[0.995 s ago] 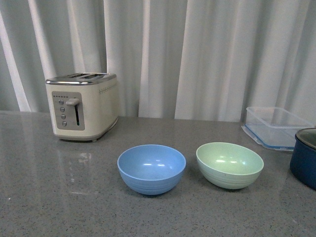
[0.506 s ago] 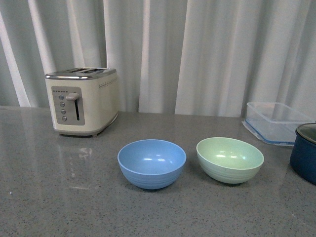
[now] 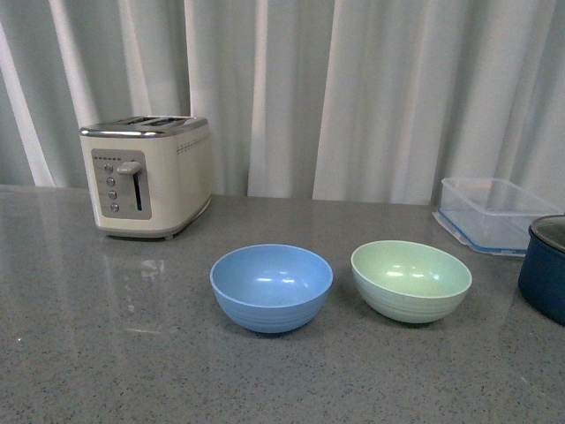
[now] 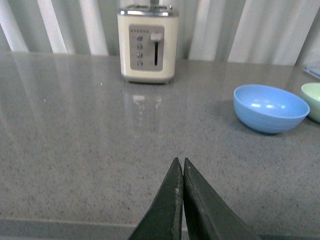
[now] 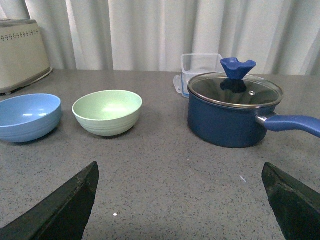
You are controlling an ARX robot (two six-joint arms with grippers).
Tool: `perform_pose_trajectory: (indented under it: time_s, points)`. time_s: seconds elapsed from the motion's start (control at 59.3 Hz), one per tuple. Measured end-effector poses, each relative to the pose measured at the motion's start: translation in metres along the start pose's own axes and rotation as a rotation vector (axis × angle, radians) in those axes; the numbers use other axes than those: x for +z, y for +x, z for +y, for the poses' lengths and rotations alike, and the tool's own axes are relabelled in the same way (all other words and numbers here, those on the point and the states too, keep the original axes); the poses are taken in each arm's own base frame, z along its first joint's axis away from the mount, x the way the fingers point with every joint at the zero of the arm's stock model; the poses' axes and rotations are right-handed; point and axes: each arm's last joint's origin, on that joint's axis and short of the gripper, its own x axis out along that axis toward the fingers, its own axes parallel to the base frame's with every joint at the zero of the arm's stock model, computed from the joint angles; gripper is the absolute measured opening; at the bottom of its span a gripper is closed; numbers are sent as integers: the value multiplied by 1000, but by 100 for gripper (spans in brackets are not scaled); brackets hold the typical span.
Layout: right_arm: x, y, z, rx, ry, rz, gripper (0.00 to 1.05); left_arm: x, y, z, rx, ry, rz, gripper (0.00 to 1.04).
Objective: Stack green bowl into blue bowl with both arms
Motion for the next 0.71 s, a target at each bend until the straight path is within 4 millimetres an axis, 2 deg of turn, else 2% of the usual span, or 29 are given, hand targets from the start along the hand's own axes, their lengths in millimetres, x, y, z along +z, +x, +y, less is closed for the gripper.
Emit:
perform_pose_trajectory:
  time_s: [0.185,0.27,0.32,0.54,0.59,0.674,0.708]
  points:
    - [0,0,0,0,0,0,95,1,-2,0,0,-1,-16,5]
    - [0,0,0,0,0,0,95,1,-2,0,0,0,-16,18]
    - [0,0,0,0,0,0,95,1,-2,0,0,0,-16,33]
    - [0,0,0,4,0,3,95,1,-2,0,0,0,-16,70]
    - [0,0,0,87,31,93,95,1,-2,0,1,0,-16,79]
    - [19,6,2,247,157,210,95,1,-2,0,0,0,-16,97]
    - [35,12,4,300,207,221,95,1,-2,0,0,1,-16,100]
